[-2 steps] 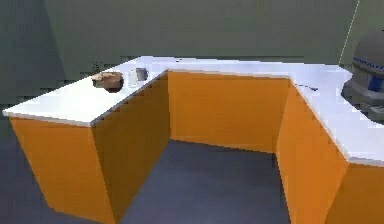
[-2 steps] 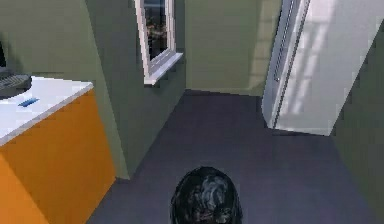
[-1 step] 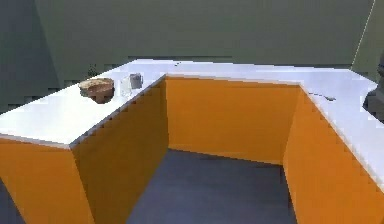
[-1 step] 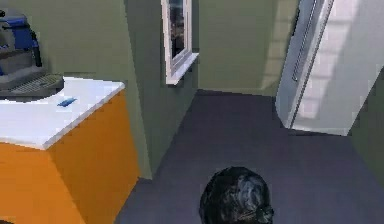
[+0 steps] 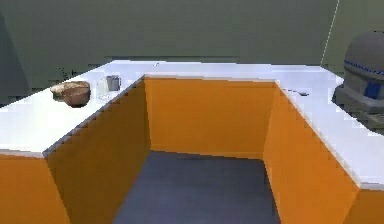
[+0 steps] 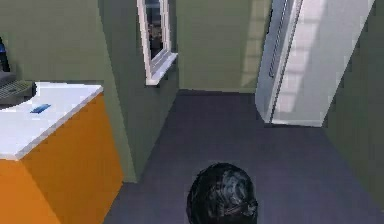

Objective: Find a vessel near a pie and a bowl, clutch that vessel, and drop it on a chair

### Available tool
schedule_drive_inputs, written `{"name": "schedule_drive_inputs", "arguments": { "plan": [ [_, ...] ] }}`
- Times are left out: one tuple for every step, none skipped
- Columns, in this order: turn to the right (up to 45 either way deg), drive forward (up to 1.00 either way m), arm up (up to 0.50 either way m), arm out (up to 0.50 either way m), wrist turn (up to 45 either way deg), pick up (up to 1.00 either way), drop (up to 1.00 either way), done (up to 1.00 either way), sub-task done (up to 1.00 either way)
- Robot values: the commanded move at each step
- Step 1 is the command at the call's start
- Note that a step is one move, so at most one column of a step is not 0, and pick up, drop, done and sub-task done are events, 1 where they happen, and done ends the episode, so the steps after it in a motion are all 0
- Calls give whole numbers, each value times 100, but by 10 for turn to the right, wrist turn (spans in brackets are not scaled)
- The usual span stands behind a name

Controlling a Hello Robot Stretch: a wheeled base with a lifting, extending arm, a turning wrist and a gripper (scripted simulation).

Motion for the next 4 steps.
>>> {"name": "schedule_drive_inputs", "arguments": {
  "plan": [
    [0,60,0,0,0,0,0,0,0],
    [60,0,0,0,0,0,0,0,0],
    [0,30,0,0,0,0,0,0,0],
    [-450,0,0,0,0,0,0,0,0]
  ]
}}
